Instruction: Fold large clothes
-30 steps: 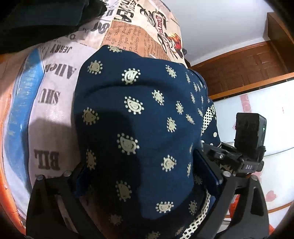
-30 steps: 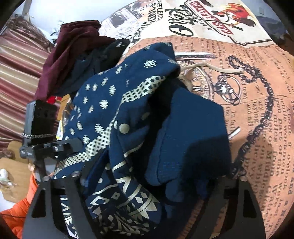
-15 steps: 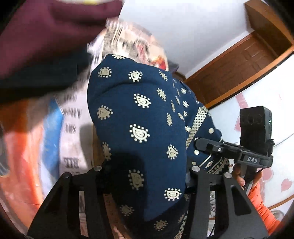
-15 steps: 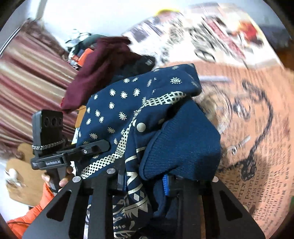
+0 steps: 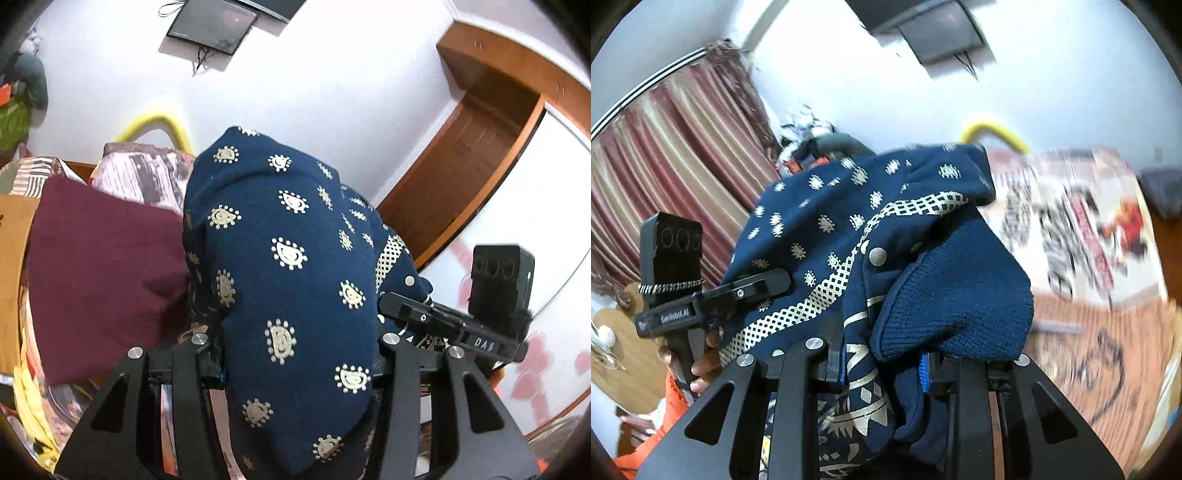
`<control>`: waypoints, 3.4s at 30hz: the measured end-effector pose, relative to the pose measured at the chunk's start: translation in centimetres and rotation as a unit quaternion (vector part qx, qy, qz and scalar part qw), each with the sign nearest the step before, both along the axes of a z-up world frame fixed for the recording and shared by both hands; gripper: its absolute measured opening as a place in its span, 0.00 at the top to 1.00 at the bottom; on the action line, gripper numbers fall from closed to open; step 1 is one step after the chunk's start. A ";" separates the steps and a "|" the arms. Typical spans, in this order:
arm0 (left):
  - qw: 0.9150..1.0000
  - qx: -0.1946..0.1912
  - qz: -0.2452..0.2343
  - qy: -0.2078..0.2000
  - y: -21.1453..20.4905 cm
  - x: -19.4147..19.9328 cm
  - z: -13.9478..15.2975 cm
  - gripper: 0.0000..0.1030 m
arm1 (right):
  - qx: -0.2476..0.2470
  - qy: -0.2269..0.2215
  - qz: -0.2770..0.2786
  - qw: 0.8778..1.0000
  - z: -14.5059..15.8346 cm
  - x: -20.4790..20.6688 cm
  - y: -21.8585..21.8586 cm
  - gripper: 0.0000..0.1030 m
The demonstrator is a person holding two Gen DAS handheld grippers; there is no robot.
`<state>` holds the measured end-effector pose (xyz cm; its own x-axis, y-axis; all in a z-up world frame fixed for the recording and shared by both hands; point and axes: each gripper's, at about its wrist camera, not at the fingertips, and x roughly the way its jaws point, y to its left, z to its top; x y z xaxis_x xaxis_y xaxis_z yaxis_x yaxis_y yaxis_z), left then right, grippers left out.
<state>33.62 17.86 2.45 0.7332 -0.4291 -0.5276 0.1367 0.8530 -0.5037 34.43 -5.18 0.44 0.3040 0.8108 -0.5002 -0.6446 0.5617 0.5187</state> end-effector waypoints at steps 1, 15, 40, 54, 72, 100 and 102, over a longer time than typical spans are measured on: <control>1.000 -0.014 0.004 -0.006 1.6 0.7 0.8 0.53 | 0.002 -0.013 0.000 1.000 1.1 0.4 0.8 0.76; 0.998 0.010 0.051 -0.041 11.3 5.8 1.7 0.55 | 0.038 -0.054 0.015 0.998 3.3 6.7 10.7 0.76; 0.996 0.023 0.042 -0.076 6.1 8.9 8.9 0.57 | 0.036 -0.085 -0.065 0.994 9.1 7.1 6.0 0.76; 0.982 0.062 0.148 0.103 21.6 11.0 -11.4 0.54 | -0.091 -0.009 0.037 0.995 -4.0 10.8 23.2 0.76; 0.961 0.207 0.164 0.086 17.4 6.3 -9.8 0.24 | -0.140 -0.013 0.022 0.990 -7.1 8.0 21.1 0.45; 0.919 0.306 0.227 -0.098 4.1 -15.5 -0.3 0.15 | -0.053 -0.175 -0.053 0.982 3.2 -7.9 8.4 0.32; 0.911 0.316 0.232 -0.127 2.2 -17.0 0.9 0.15 | -0.027 -0.200 -0.060 0.978 4.6 -9.9 7.5 0.32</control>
<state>16.64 20.05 3.30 0.8910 0.2890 -0.3501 -0.2687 0.9573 0.1062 24.56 2.32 5.08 0.5752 0.7328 -0.3636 -0.7178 0.6653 0.2053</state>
